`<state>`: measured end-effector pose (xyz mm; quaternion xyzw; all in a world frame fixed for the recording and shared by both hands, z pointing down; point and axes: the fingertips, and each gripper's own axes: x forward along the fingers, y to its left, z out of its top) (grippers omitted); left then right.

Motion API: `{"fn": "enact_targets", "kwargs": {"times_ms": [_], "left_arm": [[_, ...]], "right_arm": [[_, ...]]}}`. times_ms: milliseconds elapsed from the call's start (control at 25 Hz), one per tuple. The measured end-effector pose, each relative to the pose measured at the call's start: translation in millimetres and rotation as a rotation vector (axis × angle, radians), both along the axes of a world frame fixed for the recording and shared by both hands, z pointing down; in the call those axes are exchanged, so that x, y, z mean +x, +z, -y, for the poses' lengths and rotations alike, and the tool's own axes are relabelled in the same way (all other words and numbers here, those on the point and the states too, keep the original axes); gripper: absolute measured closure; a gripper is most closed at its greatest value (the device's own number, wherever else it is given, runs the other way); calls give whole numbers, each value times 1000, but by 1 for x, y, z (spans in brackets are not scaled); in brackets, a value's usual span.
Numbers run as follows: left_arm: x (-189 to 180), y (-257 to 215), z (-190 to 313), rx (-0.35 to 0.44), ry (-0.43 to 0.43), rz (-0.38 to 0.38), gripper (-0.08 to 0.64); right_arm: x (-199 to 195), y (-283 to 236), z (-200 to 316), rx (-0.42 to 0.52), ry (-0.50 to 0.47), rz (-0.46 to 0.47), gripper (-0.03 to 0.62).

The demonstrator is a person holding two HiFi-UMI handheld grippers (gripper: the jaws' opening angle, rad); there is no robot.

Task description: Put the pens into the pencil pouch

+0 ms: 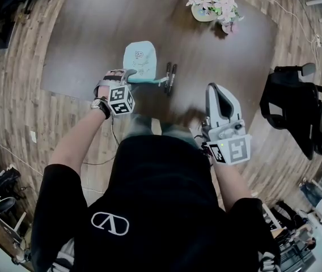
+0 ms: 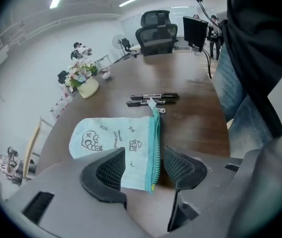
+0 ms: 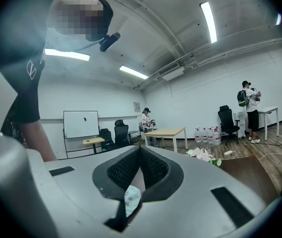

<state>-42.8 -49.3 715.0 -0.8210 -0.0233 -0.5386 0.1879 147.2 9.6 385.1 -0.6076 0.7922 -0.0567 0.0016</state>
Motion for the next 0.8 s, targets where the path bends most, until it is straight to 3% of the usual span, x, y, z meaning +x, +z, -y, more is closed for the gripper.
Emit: {"fn": "enact_targets", "kwargs": {"times_ms": [160,320,560,680,800], "left_arm": [[-1,13,1,-7,28,39,332],[2,14,2,0,39,40,450],[5,10,2,-29,23,39,533],[8,4,5,-73,-21,28,538],[12,-14,15,-126,-119,-14,541]], "right_arm": [[-1,2,-3,-8,-3,-1,594],[1,5,-5,-13,-1,2,594],[3,6,-7,-13,5,8,594],[4,4,-7,-7,9,11,594],[7,2,-6,2,14,16,594]]}}
